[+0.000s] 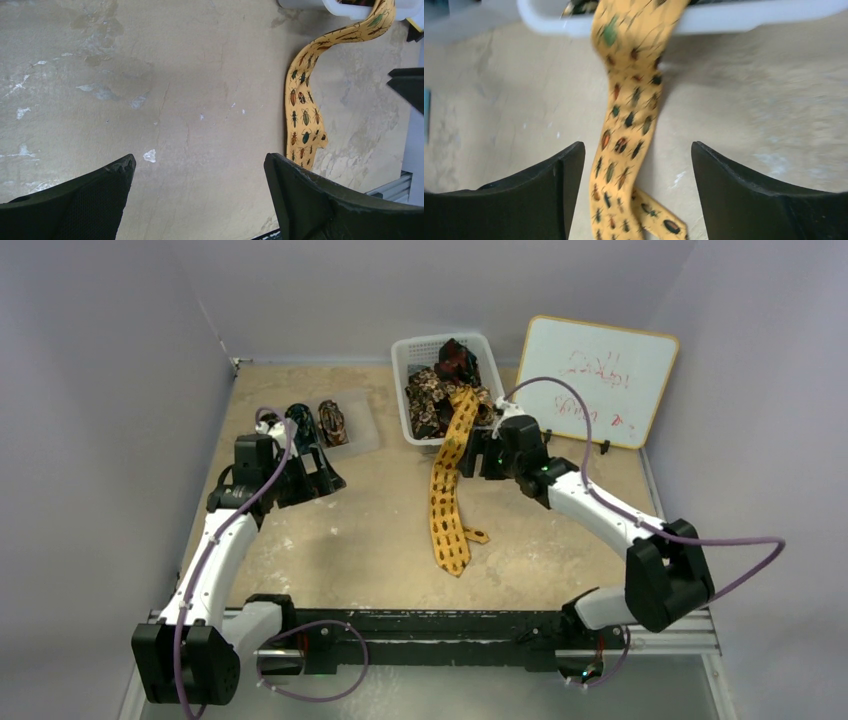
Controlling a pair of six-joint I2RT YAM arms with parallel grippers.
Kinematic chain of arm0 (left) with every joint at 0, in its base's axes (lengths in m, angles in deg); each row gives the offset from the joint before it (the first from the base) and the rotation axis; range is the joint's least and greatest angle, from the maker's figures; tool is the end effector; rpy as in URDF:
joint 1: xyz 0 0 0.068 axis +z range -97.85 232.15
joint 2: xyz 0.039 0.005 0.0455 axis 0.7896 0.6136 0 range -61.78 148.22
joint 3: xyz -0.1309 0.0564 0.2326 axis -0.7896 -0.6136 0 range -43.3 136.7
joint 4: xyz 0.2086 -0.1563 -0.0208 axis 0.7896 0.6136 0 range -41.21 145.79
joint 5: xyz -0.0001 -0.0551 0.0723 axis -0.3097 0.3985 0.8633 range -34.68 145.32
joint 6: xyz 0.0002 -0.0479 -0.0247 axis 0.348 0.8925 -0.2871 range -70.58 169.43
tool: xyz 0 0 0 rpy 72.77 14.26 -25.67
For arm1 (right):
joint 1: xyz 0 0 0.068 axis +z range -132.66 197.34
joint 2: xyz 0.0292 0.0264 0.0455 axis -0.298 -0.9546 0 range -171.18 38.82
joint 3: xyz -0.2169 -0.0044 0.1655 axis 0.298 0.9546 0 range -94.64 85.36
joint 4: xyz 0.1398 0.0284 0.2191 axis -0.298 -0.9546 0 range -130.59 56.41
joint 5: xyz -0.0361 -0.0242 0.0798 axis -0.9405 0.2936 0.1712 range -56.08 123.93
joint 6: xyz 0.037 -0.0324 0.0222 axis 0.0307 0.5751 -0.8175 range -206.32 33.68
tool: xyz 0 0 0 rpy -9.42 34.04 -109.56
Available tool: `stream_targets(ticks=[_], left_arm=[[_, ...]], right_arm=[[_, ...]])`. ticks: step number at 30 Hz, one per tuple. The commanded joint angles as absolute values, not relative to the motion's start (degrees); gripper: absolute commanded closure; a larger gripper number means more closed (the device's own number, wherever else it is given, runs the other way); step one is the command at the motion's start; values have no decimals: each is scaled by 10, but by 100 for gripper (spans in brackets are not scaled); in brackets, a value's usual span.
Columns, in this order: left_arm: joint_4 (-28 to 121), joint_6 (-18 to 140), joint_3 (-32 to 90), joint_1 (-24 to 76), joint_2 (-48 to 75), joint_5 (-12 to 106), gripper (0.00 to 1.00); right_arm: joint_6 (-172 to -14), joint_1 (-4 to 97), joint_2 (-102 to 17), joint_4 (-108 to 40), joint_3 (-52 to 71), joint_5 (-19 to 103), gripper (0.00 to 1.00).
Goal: Roll the ties
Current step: Place the tie at the center of the board.
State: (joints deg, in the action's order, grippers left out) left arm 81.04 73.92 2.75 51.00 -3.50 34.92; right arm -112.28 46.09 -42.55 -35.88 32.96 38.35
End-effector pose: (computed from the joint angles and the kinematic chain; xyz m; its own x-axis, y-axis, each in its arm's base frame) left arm 0.2097 -0.0165 0.2695 -0.7484 -0.3737 -0.5480 -0.0470 0.8540 -0.5181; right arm 0.2769 0.1551 0.2516 -0.6442 0.1443 -0.7511 -0.2842 0.8666 0.4102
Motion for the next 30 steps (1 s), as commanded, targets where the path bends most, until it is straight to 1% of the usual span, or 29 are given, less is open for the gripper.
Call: stream_targets(ticks=[1,4,7,9,11,14,23,25,26,30], left_arm=[[799,741,25,512,-31,338,0],[801,740,27,512,-24,335,0],[802,739,27,512,-23,335,0],[803,739,26,512,-26,335,0],[802,739,25,512,-27,335,0],[802,739,26,512,-26,336,0],[801,739,26,512,-22,334,0],[802,739,26,512,-22,334,0],[803,739,26,512,-23,335,0],[803,739,25,512,-26,336,0]], right_arm=[[-1149,446,-395,-330,298,313,19],[-1173,446,-447,-297,271,337,19],[-1204,446,-497,-231,266,360,13],[-1230,446,-521,-187,269,364,13],[-1239,446,-546,-173,259,354,13],[-1239,446,-563,-156,246,342,15],[-1234,447,-593,-50,291,338,15],[-1225,447,-598,-34,286,350,19],[-1221,447,-600,-34,282,353,24],[-1206,447,-594,-28,282,352,48]])
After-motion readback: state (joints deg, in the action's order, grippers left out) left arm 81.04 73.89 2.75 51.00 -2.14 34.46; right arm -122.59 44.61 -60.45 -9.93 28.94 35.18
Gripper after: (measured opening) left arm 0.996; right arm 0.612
